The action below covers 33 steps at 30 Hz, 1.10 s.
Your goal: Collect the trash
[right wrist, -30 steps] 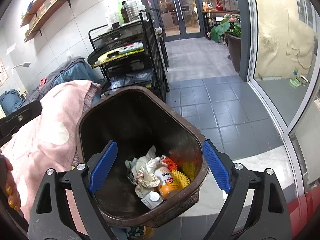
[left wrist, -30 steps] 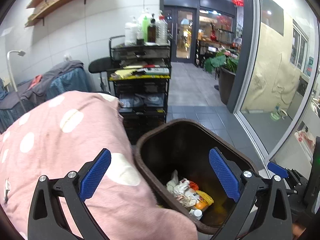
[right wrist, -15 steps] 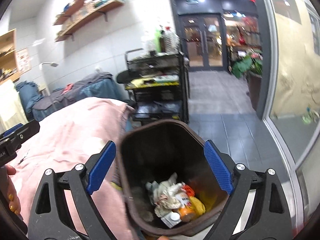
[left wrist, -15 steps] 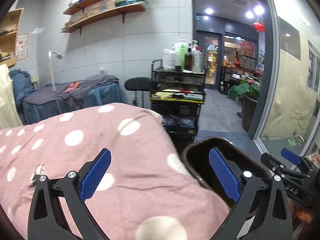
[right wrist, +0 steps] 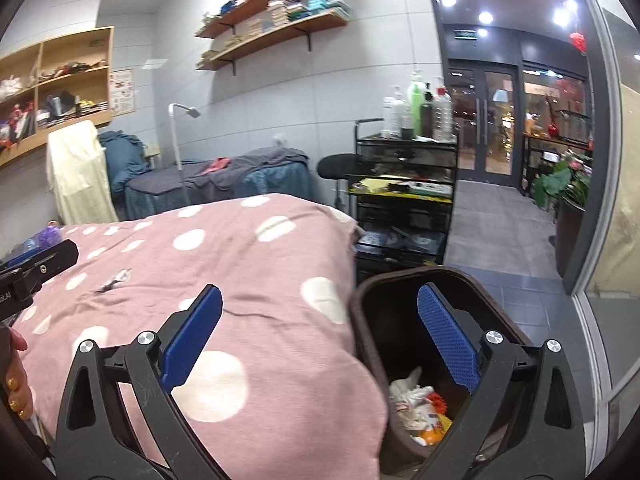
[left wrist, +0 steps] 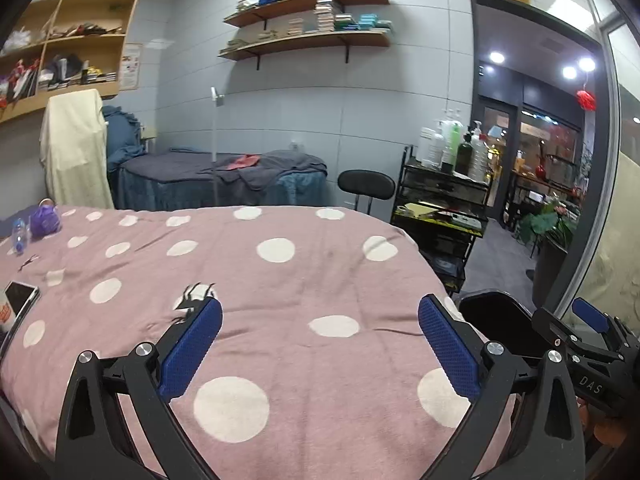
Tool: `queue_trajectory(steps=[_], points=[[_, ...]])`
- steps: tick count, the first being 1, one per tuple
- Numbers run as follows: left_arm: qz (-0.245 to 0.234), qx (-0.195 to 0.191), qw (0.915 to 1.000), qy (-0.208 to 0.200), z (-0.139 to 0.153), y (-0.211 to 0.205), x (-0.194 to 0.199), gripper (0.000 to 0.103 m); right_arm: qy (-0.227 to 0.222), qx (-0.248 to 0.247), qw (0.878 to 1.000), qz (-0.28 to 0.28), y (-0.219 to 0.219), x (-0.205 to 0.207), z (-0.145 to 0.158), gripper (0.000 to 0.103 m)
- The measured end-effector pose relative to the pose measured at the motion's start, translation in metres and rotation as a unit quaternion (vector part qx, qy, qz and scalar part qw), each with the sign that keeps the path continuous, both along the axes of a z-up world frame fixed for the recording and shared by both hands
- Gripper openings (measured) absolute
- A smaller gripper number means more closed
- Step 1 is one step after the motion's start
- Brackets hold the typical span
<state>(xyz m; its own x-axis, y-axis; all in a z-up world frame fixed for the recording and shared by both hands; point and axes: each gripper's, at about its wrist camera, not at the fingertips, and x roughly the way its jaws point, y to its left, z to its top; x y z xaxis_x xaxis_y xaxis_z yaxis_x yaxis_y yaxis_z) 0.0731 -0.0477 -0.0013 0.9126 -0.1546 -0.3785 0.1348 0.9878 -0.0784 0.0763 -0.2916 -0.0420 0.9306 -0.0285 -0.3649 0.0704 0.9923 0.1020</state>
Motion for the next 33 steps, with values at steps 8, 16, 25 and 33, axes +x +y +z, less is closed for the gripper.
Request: queue_trajectory(steps=[8, 16, 25, 33], points=[[0.059, -0.001, 0.9981, -0.019, -0.006, 0.036, -0.033, 0.097, -0.011, 0.004, 0.999, 0.045, 0.044, -0.013, 0.0, 0.097], [0.085, -0.013, 0.9958, -0.032, -0.009, 0.054, -0.054, 0.097, -0.024, -0.001, 0.997, 0.067, 0.068, -0.03, 0.003, 0.097], [0.092, -0.013, 0.9947, -0.044, -0.009, 0.052, -0.065, 0.097, -0.026, 0.008, 0.997, 0.07, 0.069, -0.036, 0.006, 0.097], [0.091, -0.015, 0.9946, -0.046, -0.01, 0.052, -0.067, 0.097, -0.025, 0.014, 0.997, 0.066, 0.064, -0.04, 0.006, 0.097]])
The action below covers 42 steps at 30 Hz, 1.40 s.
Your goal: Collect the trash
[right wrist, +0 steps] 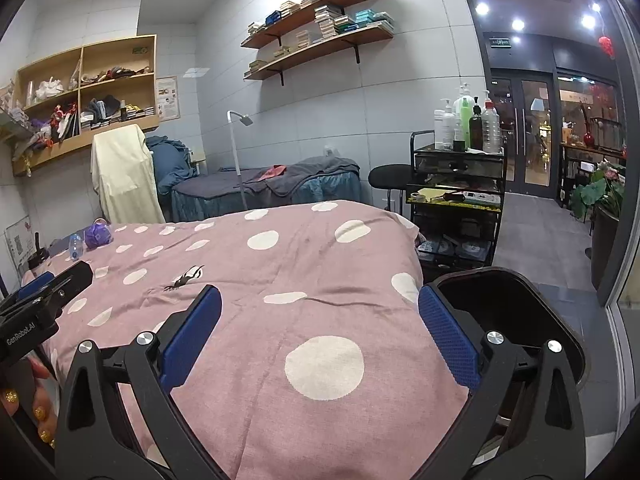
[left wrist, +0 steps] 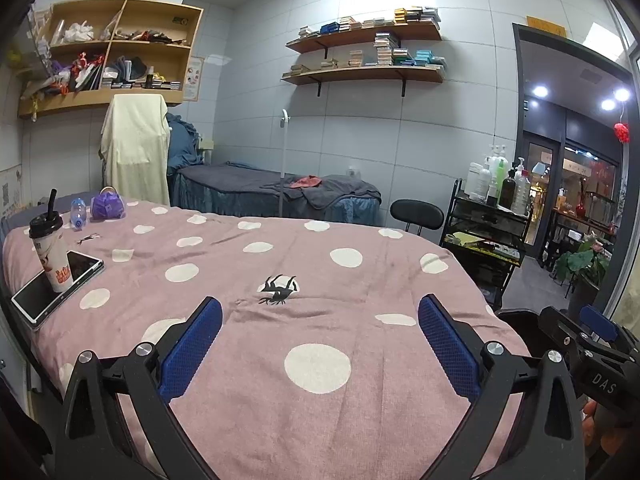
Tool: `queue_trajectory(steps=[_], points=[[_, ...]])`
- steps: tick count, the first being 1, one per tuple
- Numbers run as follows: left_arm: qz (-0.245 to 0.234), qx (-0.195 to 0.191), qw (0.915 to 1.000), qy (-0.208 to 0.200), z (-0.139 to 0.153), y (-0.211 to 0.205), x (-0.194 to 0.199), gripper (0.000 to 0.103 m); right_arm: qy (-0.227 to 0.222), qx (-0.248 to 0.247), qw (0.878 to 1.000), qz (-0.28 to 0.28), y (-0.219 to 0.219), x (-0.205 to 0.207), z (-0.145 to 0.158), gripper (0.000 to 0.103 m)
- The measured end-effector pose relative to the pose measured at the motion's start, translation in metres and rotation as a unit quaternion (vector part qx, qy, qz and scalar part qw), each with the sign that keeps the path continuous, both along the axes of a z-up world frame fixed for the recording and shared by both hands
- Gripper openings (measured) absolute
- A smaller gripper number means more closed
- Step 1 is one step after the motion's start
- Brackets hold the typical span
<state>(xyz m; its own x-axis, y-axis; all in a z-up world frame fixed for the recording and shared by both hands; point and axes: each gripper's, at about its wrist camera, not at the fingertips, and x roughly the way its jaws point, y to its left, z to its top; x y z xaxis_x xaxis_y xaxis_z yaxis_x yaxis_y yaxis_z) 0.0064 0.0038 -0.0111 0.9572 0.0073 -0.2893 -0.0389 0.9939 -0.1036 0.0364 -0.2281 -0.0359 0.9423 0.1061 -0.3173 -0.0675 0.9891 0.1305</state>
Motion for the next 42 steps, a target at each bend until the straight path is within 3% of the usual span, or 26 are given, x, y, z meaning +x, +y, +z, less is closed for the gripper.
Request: queue_trajectory(steps=[42], points=[[0.002, -0.002, 1.0, 0.006, -0.0019, 0.0019, -0.0022, 0.097, 0.003, 0.011, 1.0, -0.004, -0.0068, -0.0014, -0.0025, 0.097]])
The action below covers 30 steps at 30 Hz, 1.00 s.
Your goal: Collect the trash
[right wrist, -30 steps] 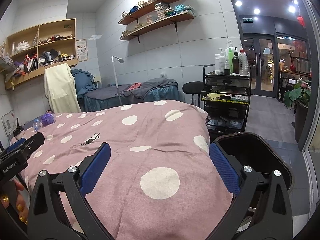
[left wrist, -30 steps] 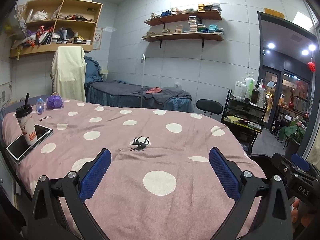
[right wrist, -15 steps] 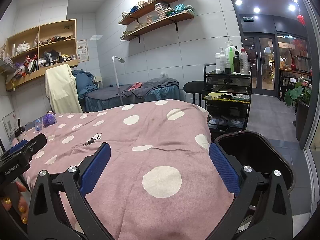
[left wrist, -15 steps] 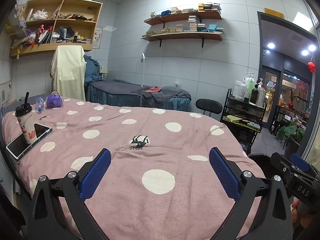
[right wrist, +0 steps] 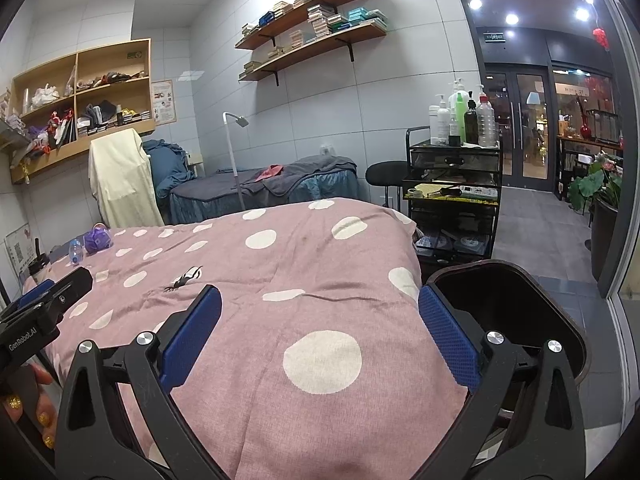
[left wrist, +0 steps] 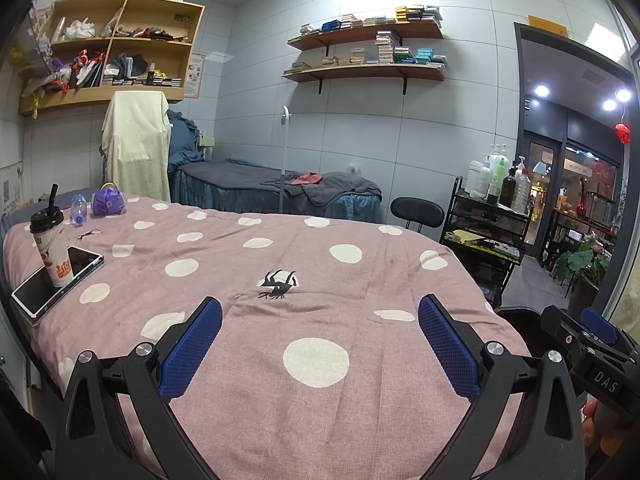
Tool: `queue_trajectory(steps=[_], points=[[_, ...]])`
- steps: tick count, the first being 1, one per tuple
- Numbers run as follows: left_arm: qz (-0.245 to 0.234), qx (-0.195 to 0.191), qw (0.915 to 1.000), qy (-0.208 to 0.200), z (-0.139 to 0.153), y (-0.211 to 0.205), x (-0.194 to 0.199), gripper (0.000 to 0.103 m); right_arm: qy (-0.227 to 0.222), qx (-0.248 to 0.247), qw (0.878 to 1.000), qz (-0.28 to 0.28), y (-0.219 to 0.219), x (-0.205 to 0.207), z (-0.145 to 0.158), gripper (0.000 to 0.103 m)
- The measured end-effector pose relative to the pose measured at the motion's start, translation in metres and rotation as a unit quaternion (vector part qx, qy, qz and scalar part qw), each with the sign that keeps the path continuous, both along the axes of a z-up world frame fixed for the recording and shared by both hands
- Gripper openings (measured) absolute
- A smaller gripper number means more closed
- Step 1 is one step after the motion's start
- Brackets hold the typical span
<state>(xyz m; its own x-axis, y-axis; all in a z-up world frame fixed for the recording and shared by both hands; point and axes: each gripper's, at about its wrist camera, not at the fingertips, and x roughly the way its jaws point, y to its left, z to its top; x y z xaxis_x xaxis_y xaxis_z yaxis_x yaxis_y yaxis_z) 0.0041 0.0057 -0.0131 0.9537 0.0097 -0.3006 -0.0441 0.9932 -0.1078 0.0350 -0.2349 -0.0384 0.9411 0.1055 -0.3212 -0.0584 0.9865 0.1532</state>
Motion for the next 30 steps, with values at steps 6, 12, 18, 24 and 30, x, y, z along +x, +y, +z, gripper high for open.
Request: queue_trajectory(steps=[6, 12, 18, 24, 30], points=[[-0.001, 0.0, 1.0, 0.0, -0.0011, -0.001, -0.0001, 0.097, 0.001, 0.0, 1.0, 0.0, -0.0005, 0.0007, -0.0002, 0.097], [-0.001, 0.0, 1.0, 0.001, -0.0012, -0.0012, -0.0006, 0.097, 0.001, 0.002, 1.0, -0.002, -0.0008, 0.0012, -0.0007, 0.097], [-0.003, 0.004, 1.0, -0.003, -0.0018, -0.0032, -0.0009, 0.097, 0.0, 0.0, 1.0, -0.002, -0.0012, 0.0008, -0.0012, 0.097], [-0.003, 0.005, 1.0, -0.006, -0.001, -0.0043, -0.0016, 0.097, 0.001, 0.0, 1.0, -0.003, -0.0017, 0.0006, -0.0012, 0.097], [-0.01, 0.005, 0.9999, -0.001, -0.0006, -0.0055, -0.0002, 0.097, 0.003, -0.004, 1.0, -0.005, -0.002, 0.0002, -0.0024, 0.097]])
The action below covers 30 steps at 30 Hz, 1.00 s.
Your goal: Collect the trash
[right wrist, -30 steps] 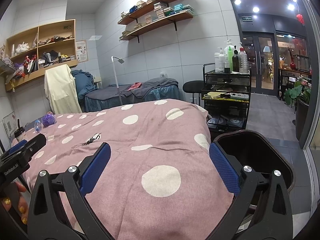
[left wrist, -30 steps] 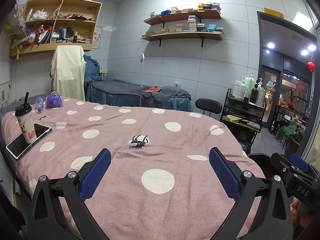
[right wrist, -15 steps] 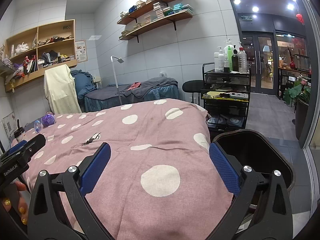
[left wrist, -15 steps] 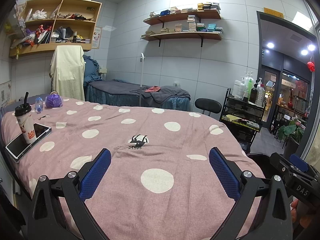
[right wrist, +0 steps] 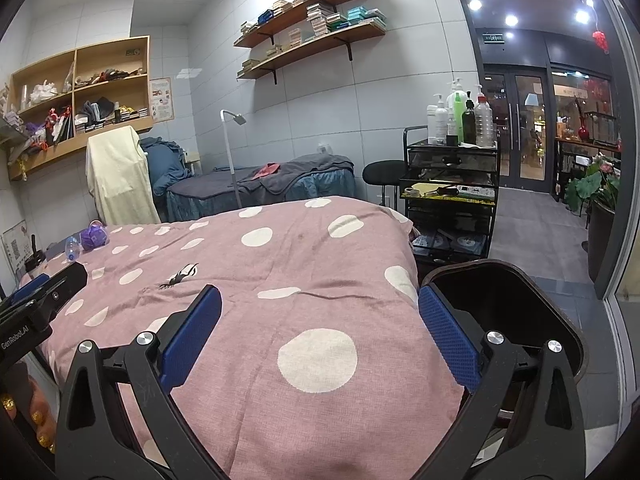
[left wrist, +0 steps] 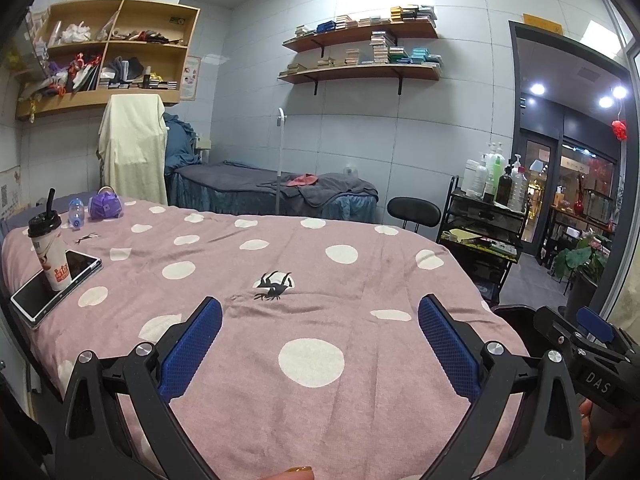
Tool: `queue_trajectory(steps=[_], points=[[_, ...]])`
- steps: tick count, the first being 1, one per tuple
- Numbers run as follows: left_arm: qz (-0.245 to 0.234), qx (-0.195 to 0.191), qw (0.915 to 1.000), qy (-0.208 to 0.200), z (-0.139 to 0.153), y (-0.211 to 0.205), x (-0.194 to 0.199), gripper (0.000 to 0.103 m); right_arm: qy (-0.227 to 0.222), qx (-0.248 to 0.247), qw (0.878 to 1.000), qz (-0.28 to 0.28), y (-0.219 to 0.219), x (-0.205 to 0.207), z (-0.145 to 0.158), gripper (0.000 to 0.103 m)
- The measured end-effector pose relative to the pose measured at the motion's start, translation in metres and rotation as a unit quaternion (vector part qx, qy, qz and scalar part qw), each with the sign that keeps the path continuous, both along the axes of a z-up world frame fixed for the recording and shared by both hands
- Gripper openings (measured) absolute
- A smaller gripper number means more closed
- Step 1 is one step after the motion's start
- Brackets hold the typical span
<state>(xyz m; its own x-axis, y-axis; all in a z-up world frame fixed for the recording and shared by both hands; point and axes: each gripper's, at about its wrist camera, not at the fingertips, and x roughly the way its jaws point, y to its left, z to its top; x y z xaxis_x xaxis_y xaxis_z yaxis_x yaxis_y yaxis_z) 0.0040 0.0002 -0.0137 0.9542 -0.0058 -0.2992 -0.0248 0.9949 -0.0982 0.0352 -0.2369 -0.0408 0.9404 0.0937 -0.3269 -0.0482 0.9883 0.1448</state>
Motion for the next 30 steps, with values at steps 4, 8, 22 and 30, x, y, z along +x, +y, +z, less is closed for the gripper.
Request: queue_trajectory(steps=[4, 8, 22, 30], points=[[0.002, 0.004, 1.0, -0.001, -0.0002, -0.0005, -0.0004, 0.097, 0.0, 0.003, 1.0, -0.001, -0.0014, 0.0005, -0.0002, 0.097], [0.006, 0.008, 0.9999, -0.005, 0.0011, -0.0006, -0.0014, 0.097, 0.001, 0.002, 1.0, -0.001, -0.0009, 0.0011, -0.0003, 0.097], [0.005, 0.013, 0.9999, -0.006, 0.0029, -0.0025, 0.0002, 0.097, 0.004, 0.0, 1.0, -0.003, -0.0003, 0.0033, -0.0025, 0.097], [0.006, 0.018, 0.9998, -0.007, 0.003, -0.0049, 0.0001, 0.097, 0.005, 0.001, 1.0, -0.003, -0.0004, 0.0043, -0.0029, 0.097]])
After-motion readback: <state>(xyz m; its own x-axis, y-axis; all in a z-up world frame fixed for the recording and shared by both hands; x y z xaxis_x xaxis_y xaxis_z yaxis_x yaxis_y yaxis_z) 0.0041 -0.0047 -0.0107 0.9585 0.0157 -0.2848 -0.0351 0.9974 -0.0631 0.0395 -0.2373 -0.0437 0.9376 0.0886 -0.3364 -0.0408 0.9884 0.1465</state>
